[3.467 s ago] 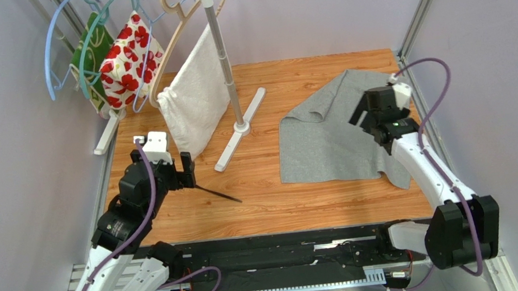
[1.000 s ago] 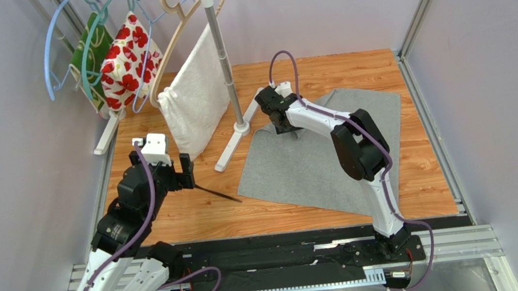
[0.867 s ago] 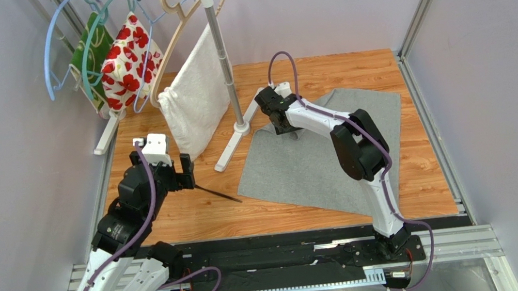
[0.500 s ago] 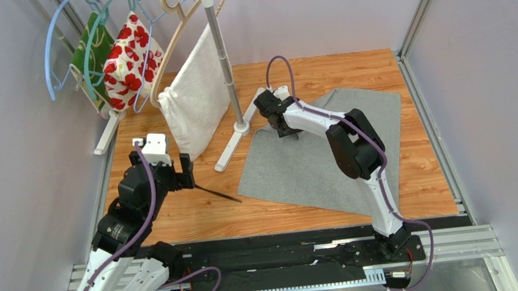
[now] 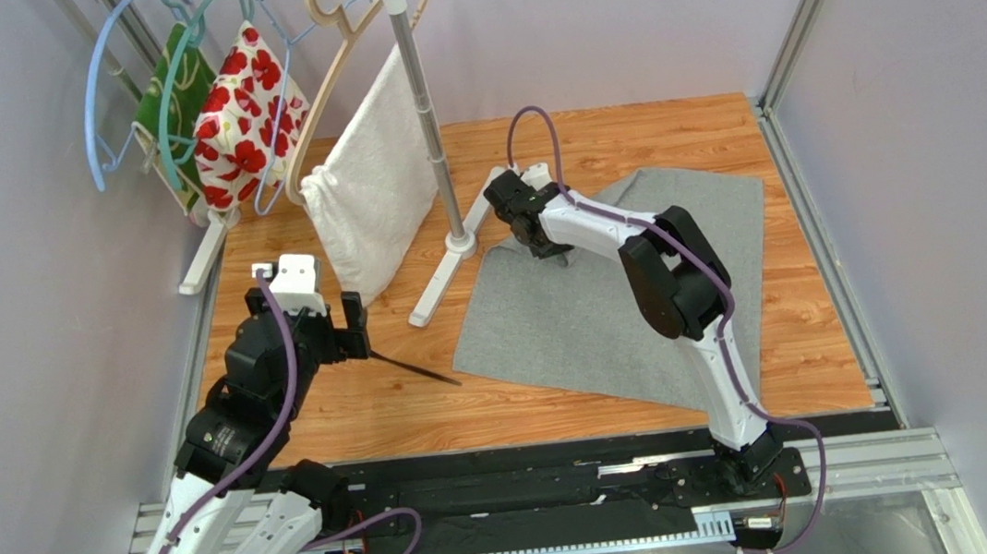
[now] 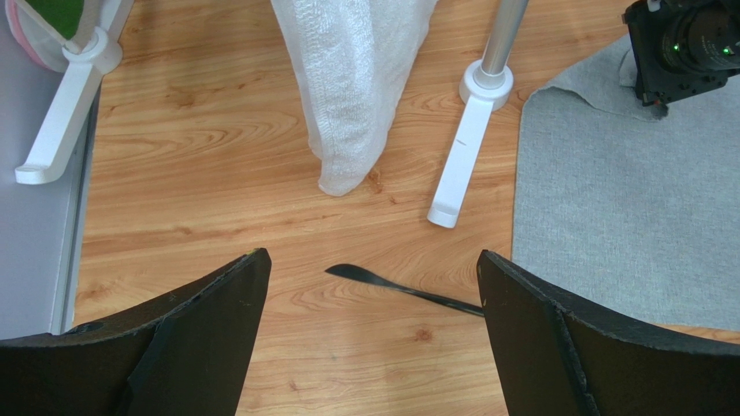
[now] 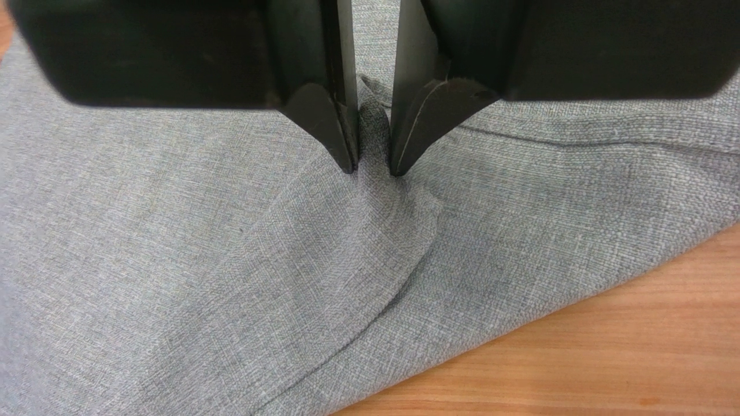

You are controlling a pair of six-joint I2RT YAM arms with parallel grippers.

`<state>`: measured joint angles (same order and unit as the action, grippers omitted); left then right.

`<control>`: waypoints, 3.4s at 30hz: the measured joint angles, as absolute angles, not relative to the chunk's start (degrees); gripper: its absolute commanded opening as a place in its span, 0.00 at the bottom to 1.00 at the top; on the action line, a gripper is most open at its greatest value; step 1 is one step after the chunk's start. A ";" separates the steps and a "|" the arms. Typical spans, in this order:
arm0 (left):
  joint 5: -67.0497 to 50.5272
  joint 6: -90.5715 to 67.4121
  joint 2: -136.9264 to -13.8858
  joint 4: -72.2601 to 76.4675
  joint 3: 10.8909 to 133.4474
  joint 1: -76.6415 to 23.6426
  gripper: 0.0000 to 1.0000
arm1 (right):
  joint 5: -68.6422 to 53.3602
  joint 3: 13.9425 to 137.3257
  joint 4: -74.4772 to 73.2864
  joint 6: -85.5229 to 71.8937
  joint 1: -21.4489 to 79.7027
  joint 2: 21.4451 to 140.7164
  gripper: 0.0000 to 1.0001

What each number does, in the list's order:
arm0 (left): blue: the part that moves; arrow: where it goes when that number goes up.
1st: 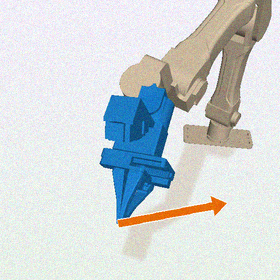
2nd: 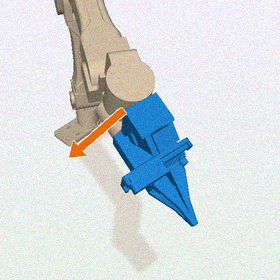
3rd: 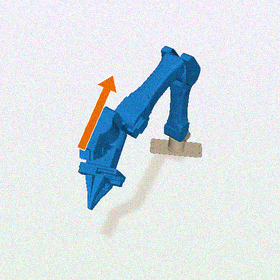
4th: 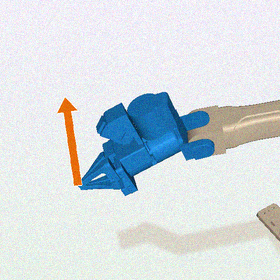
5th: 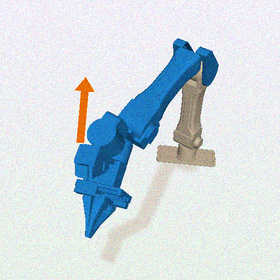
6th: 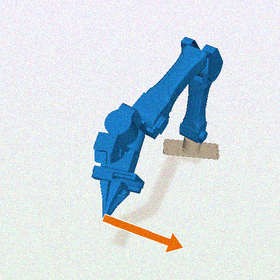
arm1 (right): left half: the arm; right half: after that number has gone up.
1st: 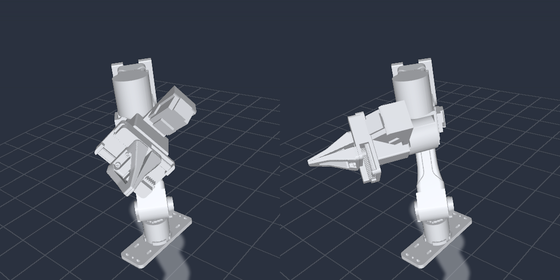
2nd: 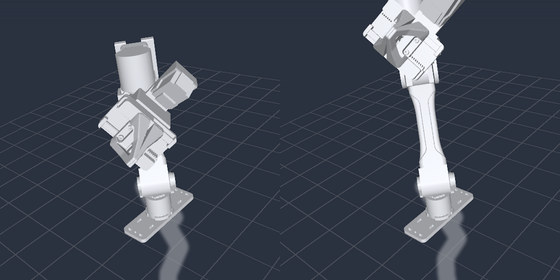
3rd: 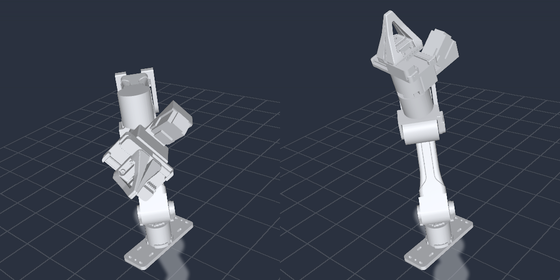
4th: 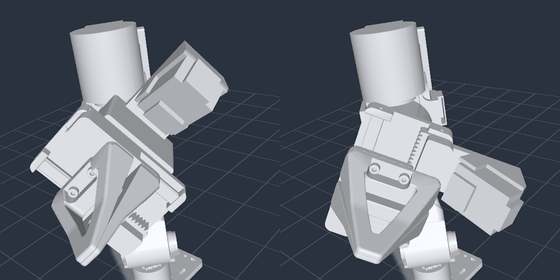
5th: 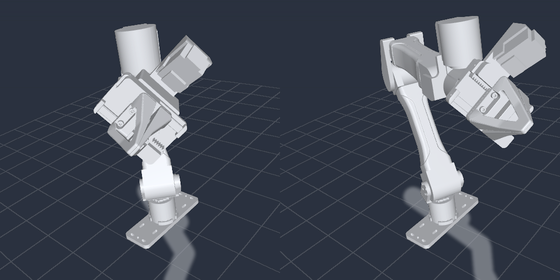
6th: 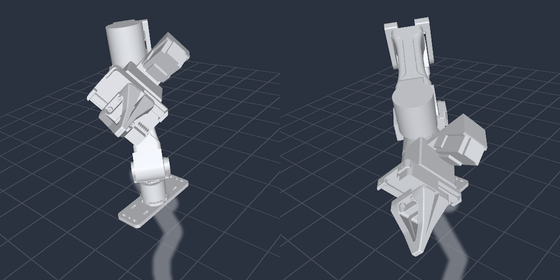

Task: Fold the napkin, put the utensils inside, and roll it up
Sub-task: Flatten the napkin out, then fold the napkin

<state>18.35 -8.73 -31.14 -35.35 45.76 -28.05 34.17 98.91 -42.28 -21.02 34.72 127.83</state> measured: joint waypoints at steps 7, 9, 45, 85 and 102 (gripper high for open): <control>18.33 -8.71 -31.51 -35.33 45.76 -28.05 0.98 | 29.19 101.12 -42.13 -24.25 31.00 126.98 0.04; 18.35 -8.69 -31.70 -35.33 45.76 -28.05 0.98 | 26.50 101.71 -41.04 -25.87 29.21 126.45 0.03; 19.03 -8.58 -33.87 -35.33 45.76 -28.05 0.98 | 12.86 116.86 -12.91 -45.06 23.27 141.82 0.12; 17.12 -8.60 -34.22 -35.33 45.76 -28.05 0.98 | 16.56 80.44 -26.02 -25.02 62.35 112.29 0.42; 15.51 -8.62 -33.28 -35.33 45.76 -28.05 0.98 | 20.08 83.00 -27.51 -25.89 65.65 117.08 0.38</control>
<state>15.51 -8.62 -33.28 -35.33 45.76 -28.05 20.08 83.00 -27.51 -25.89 65.65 117.08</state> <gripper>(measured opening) 0.981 0.384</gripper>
